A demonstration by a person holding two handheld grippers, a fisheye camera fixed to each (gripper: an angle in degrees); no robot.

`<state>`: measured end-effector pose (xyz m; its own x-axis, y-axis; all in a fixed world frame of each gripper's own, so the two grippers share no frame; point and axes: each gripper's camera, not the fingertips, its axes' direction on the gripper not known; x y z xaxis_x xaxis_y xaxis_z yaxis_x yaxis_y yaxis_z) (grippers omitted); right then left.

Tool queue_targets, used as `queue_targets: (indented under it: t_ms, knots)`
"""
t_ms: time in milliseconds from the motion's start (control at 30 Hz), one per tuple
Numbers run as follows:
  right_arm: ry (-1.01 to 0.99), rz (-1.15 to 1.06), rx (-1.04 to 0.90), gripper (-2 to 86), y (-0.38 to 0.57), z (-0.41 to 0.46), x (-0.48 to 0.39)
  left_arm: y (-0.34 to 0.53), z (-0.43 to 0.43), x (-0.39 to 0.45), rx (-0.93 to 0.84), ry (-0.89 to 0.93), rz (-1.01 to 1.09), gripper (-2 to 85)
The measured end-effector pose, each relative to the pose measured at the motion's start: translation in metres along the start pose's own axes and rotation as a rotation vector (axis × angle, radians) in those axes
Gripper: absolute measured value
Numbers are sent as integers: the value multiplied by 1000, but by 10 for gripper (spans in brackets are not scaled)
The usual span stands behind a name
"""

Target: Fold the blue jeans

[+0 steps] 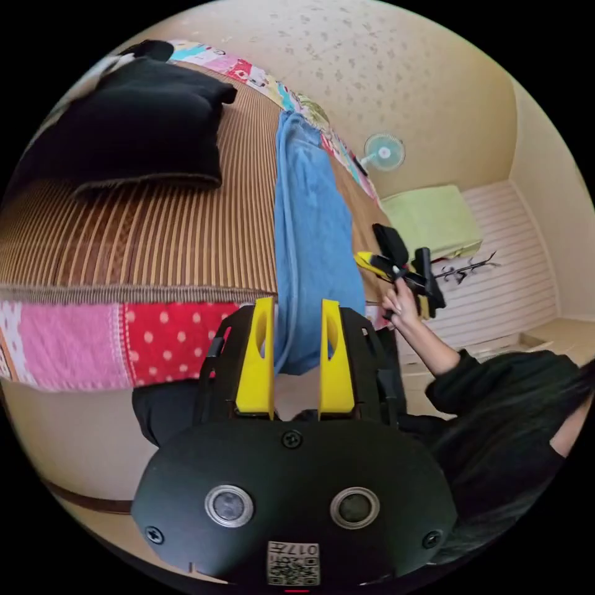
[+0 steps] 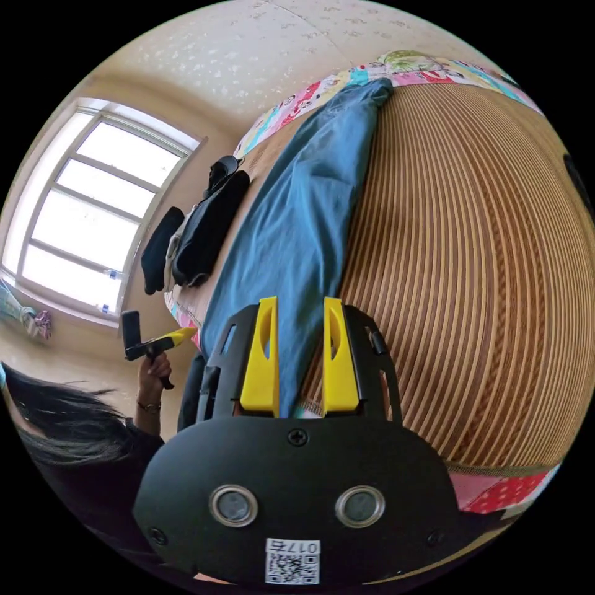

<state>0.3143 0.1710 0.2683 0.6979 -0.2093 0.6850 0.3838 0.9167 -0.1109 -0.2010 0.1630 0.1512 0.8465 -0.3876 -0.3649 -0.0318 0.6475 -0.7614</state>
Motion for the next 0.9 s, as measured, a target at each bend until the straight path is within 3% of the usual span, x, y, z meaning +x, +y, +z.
queue_targets:
  t_ms: [167,333,500,567,700,833,900]
  knots:
    - [-149,93,-11,40,79,7,-9,12,29,34,43,-178,-10,43]
    - [-209,-68,-59,30,109,-49,-31,59,53,55,-94,203,-12,6]
    - [-172,-201,-289,35,140,-66,-29,107,66,48,-263,155,-122,33]
    - [-133,-173,-263,42,145,-80,-15,113,56,43,-182,137,-162,61]
    - [-207,-59,-16,60,120,-131,25,74,39,55,-16,194,-102,95]
    - [-94,34,142,102,59,-155,57,8,33,93,213,50,46,118]
    - [-49,57,176,122,33,-156,67,-18,46,100,228,-9,73,123]
